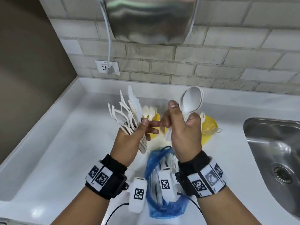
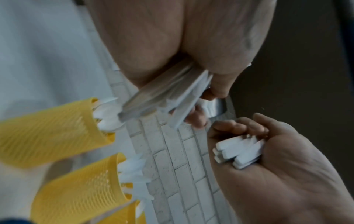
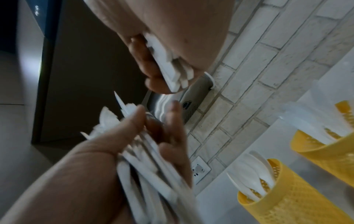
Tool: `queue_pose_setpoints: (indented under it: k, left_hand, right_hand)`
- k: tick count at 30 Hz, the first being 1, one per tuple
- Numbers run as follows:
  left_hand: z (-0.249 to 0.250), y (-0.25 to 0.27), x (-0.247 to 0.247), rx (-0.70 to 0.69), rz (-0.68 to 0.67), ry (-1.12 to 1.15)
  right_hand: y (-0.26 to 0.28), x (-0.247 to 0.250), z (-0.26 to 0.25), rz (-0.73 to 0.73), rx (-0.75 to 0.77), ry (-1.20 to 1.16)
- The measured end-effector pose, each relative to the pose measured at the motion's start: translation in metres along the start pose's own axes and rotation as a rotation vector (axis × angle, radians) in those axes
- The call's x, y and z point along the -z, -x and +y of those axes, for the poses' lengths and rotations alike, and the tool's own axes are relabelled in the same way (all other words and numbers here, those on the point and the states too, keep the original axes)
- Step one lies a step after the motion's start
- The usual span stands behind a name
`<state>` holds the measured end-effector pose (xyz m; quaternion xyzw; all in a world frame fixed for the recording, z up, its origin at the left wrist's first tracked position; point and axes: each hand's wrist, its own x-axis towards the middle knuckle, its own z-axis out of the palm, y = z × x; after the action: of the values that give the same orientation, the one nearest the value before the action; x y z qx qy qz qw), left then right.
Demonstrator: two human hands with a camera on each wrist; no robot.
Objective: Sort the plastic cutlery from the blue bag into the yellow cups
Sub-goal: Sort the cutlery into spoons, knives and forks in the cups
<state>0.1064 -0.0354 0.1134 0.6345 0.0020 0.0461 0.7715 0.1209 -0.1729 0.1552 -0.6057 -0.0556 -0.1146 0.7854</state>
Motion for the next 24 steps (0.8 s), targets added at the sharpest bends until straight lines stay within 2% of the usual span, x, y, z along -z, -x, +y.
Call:
queue_pose_setpoints:
  k: [4, 8, 13, 17, 20, 24]
  left_hand:
    - [-0.010, -0.001, 0.002, 0.292, 0.004, 0.267]
    - [-0.008, -0.009, 0.008, 0.355, 0.005, 0.446]
    - [-0.004, -0.015, 0.014, 0.355, 0.038, 0.424]
    - [0.002, -0.014, 0.019, 0.344, 0.067, 0.422]
    - [0.002, -0.017, 0.029, 0.279, 0.109, 0.342]
    - [0.007, -0.017, 0.037, 0.234, 0.172, 0.219]
  right_hand:
    - [-0.003, -0.016, 0.004, -0.056, 0.078, 0.059]
    - [-0.007, -0.019, 0.026, -0.105, 0.113, 0.188]
    - [-0.010, -0.008, 0.040, -0.107, 0.143, 0.479]
    - [-0.037, 0.007, 0.032, 0.093, -0.050, 0.323]
    - [-0.060, 0.019, 0.024, 0.204, -0.084, 0.245]
    - [-0.074, 0.023, 0.019, 0.215, -0.143, 0.226]
